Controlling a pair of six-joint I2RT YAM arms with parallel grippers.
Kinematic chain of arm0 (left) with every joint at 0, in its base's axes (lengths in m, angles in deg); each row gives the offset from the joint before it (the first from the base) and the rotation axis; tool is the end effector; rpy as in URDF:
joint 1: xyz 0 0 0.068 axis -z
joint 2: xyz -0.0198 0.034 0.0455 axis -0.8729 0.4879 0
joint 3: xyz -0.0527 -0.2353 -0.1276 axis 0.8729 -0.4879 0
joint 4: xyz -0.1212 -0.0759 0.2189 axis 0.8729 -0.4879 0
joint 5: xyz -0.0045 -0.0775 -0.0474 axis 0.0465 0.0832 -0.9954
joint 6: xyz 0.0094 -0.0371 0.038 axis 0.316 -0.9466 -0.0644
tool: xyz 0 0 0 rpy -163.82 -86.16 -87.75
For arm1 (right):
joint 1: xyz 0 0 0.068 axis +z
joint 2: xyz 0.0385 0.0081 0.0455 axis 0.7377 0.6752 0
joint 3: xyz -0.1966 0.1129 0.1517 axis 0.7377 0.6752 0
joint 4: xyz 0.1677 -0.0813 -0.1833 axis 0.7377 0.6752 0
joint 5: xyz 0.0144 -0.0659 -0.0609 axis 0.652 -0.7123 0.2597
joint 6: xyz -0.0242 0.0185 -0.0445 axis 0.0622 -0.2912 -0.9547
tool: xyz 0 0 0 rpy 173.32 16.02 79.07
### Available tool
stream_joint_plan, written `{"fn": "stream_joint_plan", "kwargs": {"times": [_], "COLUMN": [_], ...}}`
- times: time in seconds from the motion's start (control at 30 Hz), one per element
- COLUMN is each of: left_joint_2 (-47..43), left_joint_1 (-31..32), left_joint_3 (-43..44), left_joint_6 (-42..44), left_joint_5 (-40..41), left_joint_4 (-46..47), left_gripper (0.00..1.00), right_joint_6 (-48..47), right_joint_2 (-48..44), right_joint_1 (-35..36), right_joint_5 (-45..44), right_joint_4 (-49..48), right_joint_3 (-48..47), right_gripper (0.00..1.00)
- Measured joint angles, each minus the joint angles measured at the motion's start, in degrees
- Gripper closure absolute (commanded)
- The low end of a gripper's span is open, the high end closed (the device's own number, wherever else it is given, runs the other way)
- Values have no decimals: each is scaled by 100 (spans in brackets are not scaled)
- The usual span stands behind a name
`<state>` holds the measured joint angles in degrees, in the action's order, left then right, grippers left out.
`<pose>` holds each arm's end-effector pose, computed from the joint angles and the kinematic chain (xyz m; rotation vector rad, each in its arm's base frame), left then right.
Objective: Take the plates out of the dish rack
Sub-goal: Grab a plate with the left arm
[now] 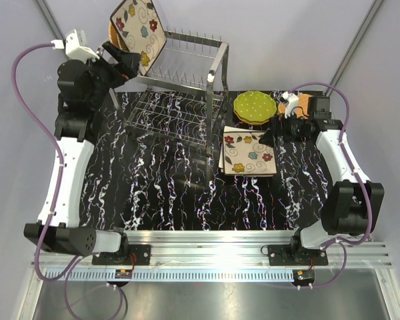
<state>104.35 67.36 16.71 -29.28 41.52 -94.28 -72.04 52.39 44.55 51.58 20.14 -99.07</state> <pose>0.2743 -0.0354 0.5101 -0.2581 1.5194 -0.6203 0.3278 0.0072 0.3027 -0.6661 2.1303 0.6769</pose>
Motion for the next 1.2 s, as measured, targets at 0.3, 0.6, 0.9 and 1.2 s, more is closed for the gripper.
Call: {"fn": "stream_joint_plan", "kwargs": {"times": [0.3,0.6,0.9,1.2], "left_joint_2": [1252,1932,2426,2970], "left_joint_1": [-256,-393,-417,-407], "left_joint_3": [1381,2009,2424,2728], "left_joint_6": [-448,-682,-501,111], "left_joint_5": [-90,-87,-107,-90], "left_joint_4": [-101,-468,-603,-603], "left_gripper": [28,35,44,56], "right_joint_6": [26,63,103,107], "right_joint_2": [-262,-317,-317,-319], "right_joint_1": [0,0,0,0], "right_joint_5": [188,249,284,284], "right_joint_4": [-22,-42,-61,-63], "right_joint_3": [122,173,177,177], "right_gripper": [0,0,0,0]}}
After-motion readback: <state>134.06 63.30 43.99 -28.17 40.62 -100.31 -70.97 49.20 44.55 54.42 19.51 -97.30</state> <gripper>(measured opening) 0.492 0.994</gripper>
